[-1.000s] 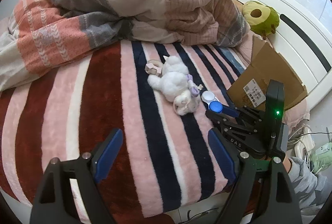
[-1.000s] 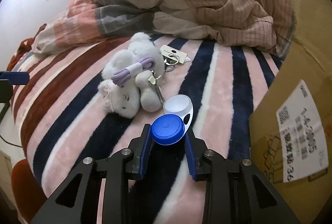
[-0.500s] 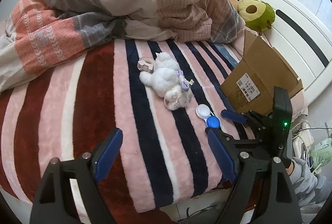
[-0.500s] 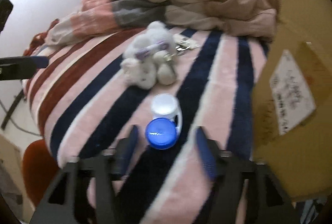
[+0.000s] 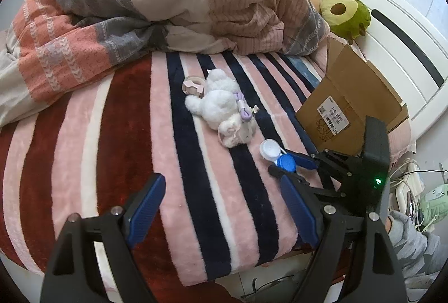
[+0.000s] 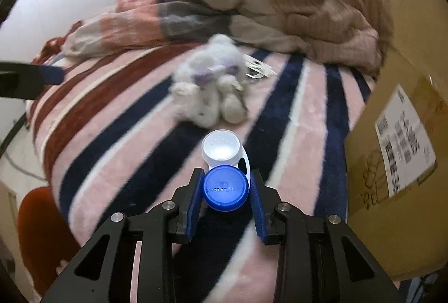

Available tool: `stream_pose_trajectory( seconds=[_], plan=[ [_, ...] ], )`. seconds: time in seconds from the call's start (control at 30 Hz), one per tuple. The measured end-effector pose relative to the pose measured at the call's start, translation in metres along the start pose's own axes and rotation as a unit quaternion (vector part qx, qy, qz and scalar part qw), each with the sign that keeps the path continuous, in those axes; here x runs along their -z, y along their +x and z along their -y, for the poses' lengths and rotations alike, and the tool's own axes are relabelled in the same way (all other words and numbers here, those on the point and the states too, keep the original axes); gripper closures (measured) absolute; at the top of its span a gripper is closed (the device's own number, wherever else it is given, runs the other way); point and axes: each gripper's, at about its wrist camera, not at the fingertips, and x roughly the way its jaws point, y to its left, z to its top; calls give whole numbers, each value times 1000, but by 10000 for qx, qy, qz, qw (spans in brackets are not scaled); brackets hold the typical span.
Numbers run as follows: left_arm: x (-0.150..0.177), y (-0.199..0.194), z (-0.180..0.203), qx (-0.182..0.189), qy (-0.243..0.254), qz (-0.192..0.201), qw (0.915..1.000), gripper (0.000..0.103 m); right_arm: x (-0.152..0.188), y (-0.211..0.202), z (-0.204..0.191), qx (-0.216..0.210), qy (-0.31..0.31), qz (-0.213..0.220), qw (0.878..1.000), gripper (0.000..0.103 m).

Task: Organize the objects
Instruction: 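Grasp the blue-and-white lens case with the right gripper, then lower the lens case into the box and open the right gripper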

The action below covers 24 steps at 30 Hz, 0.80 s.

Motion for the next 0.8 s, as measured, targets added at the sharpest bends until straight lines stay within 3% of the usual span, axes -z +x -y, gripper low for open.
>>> stream_pose_trajectory(
  seconds=[0.37,0.63,0.8],
  plan=[
    [-12,-16,21,605,172,199,9978,21,-51,-55,-37,-1317,-850,384,9869,75],
    [-32,-34,50,850,355,413,9949,34,-73,-91,-44,-1656,-1197,568,9773,75],
    [-45,-39,76,964,525,498,9927,51,-78,-112,-32,-1573,-1230,686,9775,75]
  ],
)
